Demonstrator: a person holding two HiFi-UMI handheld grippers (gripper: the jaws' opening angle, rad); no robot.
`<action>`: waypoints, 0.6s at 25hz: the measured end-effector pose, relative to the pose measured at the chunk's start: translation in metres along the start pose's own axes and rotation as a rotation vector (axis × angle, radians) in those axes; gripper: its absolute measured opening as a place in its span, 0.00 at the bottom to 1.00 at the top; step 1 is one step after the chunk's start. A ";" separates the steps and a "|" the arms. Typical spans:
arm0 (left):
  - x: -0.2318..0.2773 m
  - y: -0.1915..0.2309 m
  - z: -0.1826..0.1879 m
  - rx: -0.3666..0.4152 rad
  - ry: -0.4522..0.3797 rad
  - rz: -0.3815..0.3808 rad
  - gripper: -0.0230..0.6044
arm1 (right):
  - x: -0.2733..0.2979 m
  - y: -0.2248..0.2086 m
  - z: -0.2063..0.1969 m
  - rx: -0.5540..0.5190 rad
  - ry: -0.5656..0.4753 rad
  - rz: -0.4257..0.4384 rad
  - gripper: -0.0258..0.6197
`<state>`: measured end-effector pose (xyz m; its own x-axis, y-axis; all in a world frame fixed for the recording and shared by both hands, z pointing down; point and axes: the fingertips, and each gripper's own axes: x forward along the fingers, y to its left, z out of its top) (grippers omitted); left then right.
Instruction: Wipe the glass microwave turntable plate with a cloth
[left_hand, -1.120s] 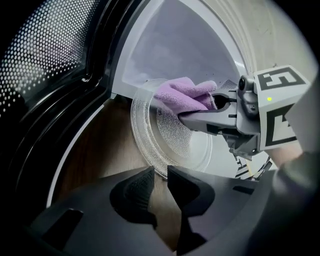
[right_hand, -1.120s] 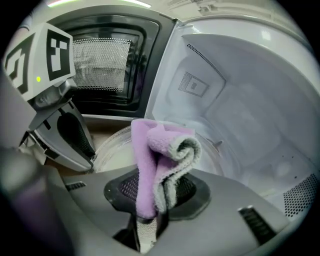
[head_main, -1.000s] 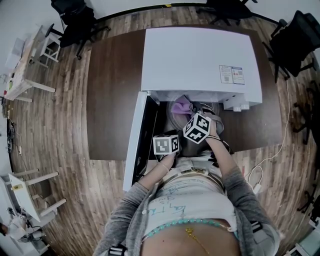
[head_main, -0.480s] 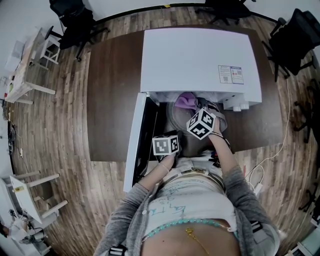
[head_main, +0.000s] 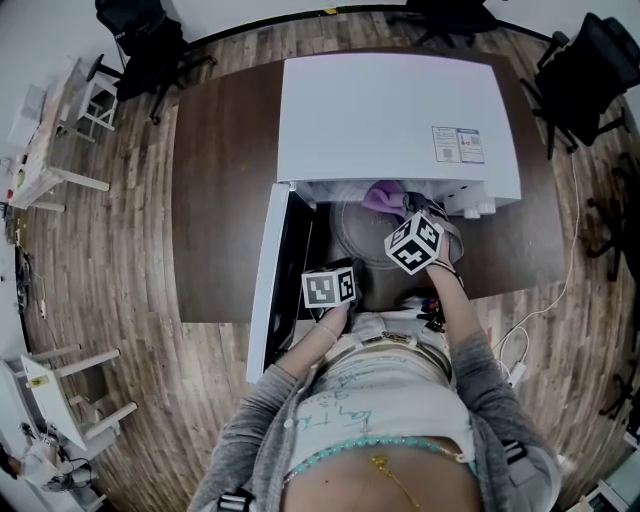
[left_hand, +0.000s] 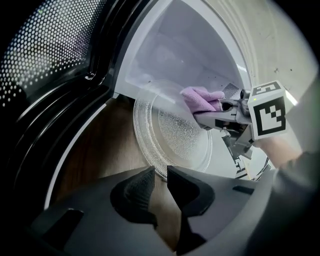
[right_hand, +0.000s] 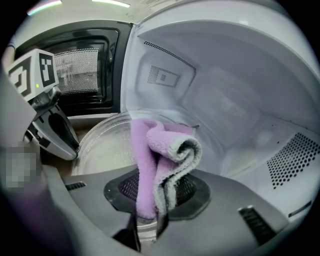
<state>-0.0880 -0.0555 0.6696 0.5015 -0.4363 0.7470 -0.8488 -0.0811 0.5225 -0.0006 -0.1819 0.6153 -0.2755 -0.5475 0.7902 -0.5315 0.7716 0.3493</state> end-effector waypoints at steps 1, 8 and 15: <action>0.000 0.000 0.000 0.000 -0.001 0.001 0.18 | -0.001 0.000 -0.003 0.005 0.003 0.000 0.22; 0.001 0.001 0.000 -0.009 -0.001 0.003 0.18 | -0.008 0.001 -0.026 0.020 0.036 0.005 0.22; 0.002 0.001 0.000 -0.029 -0.007 0.002 0.18 | -0.015 0.012 -0.044 0.016 0.073 0.020 0.22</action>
<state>-0.0883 -0.0561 0.6718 0.4985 -0.4428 0.7452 -0.8445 -0.0540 0.5328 0.0328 -0.1499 0.6300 -0.2275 -0.5064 0.8317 -0.5396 0.7766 0.3252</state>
